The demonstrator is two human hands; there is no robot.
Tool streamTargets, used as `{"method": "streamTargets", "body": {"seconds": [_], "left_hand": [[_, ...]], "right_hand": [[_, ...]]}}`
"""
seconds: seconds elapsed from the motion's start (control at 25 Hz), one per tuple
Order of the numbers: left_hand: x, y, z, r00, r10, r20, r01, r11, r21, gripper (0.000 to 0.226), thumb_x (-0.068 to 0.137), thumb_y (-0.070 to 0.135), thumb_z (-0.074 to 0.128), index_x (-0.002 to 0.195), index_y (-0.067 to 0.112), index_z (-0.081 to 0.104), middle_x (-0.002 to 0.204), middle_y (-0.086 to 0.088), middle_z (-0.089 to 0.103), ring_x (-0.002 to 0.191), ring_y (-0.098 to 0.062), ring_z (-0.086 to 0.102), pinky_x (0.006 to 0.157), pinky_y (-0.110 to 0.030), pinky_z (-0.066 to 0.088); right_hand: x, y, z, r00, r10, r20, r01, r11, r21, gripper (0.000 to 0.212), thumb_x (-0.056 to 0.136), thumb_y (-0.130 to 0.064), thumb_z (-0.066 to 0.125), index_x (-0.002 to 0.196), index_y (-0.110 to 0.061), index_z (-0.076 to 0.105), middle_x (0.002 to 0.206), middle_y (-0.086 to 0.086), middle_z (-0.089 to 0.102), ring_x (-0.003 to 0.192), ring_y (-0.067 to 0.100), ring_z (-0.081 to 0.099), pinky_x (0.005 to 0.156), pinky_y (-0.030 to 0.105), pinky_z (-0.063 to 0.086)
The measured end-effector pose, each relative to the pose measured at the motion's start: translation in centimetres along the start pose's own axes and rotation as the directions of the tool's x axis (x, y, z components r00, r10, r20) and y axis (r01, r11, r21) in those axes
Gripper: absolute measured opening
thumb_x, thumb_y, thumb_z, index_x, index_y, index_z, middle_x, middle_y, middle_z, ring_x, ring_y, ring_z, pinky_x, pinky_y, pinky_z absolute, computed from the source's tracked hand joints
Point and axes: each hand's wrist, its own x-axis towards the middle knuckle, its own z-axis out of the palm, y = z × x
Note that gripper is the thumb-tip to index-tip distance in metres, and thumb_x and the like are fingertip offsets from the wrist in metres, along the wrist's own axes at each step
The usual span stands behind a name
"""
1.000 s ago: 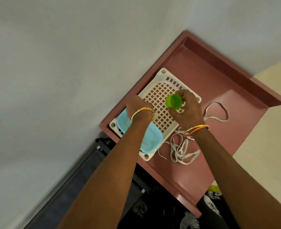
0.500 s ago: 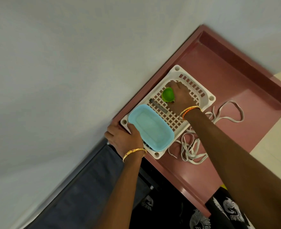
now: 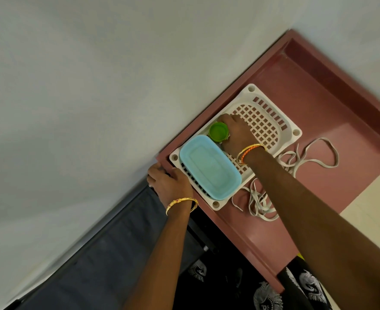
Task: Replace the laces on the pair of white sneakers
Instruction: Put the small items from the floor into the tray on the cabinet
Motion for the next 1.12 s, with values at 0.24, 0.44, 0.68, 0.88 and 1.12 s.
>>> {"method": "streamTargets", "body": {"seconds": [0.24,0.44,0.68,0.88,1.12], "left_hand": [[-0.2,-0.4,-0.3,0.999,0.01,0.048,-0.01,1.0,-0.009,0.035,0.088,0.003,0.048,0.122,0.006,0.041,0.126,-0.013,0.044,0.097,-0.027,0.054,0.071,-0.029,0.04],[-0.3,-1.2,-0.3,0.998,-0.004,0.059,0.006,1.0,-0.028,0.034,0.089,0.005,0.047,0.123,0.007,0.042,0.123,-0.013,0.048,0.088,-0.019,0.049,0.073,-0.028,0.038],[0.3,-1.8,-0.3,0.998,0.026,0.065,-0.024,0.999,-0.031,0.033,0.088,0.008,0.05,0.12,0.009,0.042,0.119,-0.013,0.053,0.095,-0.024,0.055,0.077,-0.033,0.046],[-1.1,-3.6,-2.6,0.968,0.247,0.052,-0.253,0.947,0.199,0.04,0.089,0.018,0.053,0.127,0.008,0.043,0.127,-0.014,0.046,0.117,-0.031,0.044,0.092,-0.046,0.045],[-4.2,-10.3,-8.9,0.911,0.413,-0.009,-0.354,0.791,0.499,0.052,0.091,0.031,0.042,0.137,0.006,0.038,0.146,-0.021,0.033,0.137,-0.039,0.029,0.106,-0.05,0.032]], "right_hand": [[-1.2,0.3,-2.1,0.981,0.168,-0.096,-0.164,0.986,0.041,0.075,0.07,0.015,0.06,0.136,-0.009,0.035,0.119,0.022,0.05,0.104,0.034,0.053,0.076,0.034,0.045],[-2.4,0.4,-1.3,0.938,0.341,0.065,-0.347,0.916,0.201,0.045,0.08,0.005,0.052,0.12,-0.01,0.039,0.094,0.019,0.066,0.085,0.034,0.064,0.073,0.041,0.054],[-3.0,0.5,0.1,0.859,0.513,0.0,-0.451,0.755,0.477,0.029,0.078,0.001,0.054,0.103,-0.012,0.043,0.089,0.013,0.065,0.081,0.028,0.065,0.078,0.044,0.055],[-7.4,-2.3,0.0,0.858,0.072,-0.508,0.035,0.979,0.199,0.024,0.079,-0.009,0.046,0.099,0.001,0.054,0.095,0.015,0.056,0.089,0.031,0.053,0.078,0.037,0.046],[-15.2,-7.8,5.4,0.848,-0.354,-0.396,0.281,0.932,-0.231,0.042,0.083,-0.022,0.051,0.122,-0.006,0.053,0.137,0.022,0.044,0.129,0.038,0.036,0.102,0.047,0.032]]}}
